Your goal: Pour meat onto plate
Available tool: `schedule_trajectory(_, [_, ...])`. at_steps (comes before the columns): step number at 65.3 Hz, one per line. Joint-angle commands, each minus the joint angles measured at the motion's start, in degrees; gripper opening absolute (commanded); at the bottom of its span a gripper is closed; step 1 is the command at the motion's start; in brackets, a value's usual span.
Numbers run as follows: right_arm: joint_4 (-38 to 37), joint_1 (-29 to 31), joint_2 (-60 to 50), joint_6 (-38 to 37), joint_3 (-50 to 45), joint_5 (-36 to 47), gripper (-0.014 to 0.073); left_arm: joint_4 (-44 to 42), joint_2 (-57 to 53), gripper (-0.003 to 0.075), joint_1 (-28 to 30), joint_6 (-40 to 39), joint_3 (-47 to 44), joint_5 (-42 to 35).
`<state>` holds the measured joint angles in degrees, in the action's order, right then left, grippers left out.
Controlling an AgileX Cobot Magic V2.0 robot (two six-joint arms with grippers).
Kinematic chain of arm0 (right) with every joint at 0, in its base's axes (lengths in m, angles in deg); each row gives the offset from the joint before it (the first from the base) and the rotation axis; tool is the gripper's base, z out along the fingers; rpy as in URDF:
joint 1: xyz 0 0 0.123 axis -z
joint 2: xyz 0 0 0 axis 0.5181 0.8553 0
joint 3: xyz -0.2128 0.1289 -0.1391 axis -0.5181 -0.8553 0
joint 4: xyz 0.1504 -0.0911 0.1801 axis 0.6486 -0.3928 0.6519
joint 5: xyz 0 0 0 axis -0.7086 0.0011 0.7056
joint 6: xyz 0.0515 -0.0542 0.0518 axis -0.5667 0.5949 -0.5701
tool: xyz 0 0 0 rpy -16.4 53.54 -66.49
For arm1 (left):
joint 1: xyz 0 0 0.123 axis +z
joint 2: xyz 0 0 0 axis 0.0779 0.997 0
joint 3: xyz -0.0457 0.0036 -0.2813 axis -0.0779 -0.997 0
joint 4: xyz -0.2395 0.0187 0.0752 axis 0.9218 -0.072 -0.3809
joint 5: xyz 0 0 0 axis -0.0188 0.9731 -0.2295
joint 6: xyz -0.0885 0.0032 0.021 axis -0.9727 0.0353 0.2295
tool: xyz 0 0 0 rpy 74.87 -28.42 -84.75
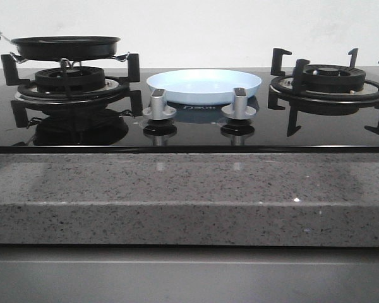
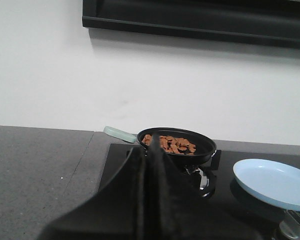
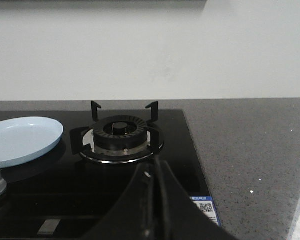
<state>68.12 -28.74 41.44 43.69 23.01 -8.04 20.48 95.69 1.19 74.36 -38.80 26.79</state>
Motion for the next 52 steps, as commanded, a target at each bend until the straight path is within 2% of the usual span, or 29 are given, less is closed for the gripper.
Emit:
schedule_trajectory(1, [-0.32, 0.32, 5.5, 0.22, 7.63, -2.47, -0.0069, -0.22, 5.82, -0.002, 0.05, -0.4, 7.02, 2.04])
schedule_trajectory(9, [-0.32, 0.32, 12.76, 0.28, 14.11, -8.99, -0.0069, -0.22, 12.12, -0.002, 0.05, -0.4, 13.06, 8.52])
schedule_trajectory(21, [-0.16, 0.32, 22.44, 0.28, 19.27, -14.67, -0.0069, -0.33, 19.69, -0.002, 0.05, -0.4, 17.1, 11.62])
schedule_trajectory(35, [-0.1, 0.32, 29.33, 1.81, 19.5, -14.2, -0.0069, -0.33, 23.55, -0.002, 0.05, -0.4, 17.1, 11.62])
schedule_trajectory(52, [0.78, 0.22, 30.39, 1.83, 19.39, -14.38, -0.0069, 0.12, 25.1, -0.002, 0.05, -0.4, 17.1, 11.25])
